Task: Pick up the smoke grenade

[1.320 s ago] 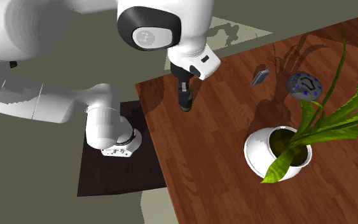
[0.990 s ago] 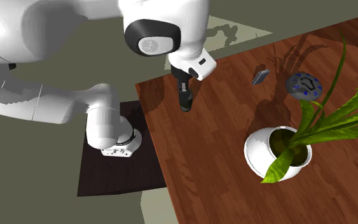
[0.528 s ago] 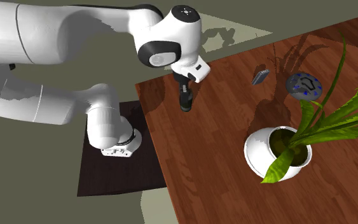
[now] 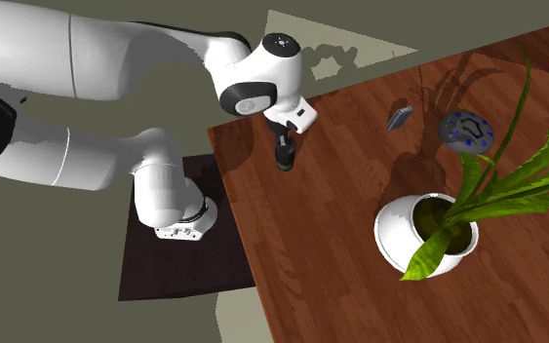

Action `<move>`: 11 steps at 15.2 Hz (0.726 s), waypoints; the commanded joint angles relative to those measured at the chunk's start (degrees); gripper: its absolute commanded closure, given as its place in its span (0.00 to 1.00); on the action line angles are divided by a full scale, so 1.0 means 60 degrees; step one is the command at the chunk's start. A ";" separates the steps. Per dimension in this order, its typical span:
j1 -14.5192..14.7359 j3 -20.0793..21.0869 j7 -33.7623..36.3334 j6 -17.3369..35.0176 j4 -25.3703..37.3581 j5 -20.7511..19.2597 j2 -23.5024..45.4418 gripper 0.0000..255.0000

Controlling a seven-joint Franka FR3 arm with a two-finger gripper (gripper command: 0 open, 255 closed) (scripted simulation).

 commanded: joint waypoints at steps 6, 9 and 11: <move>0.0035 0.0081 0.0013 0.0571 -0.0351 0.0072 0.0213 1.00; 0.0037 0.0083 0.0016 0.0565 -0.0346 0.0073 0.0212 1.00; 0.0038 0.0085 0.0019 0.0562 -0.0345 0.0074 0.0210 1.00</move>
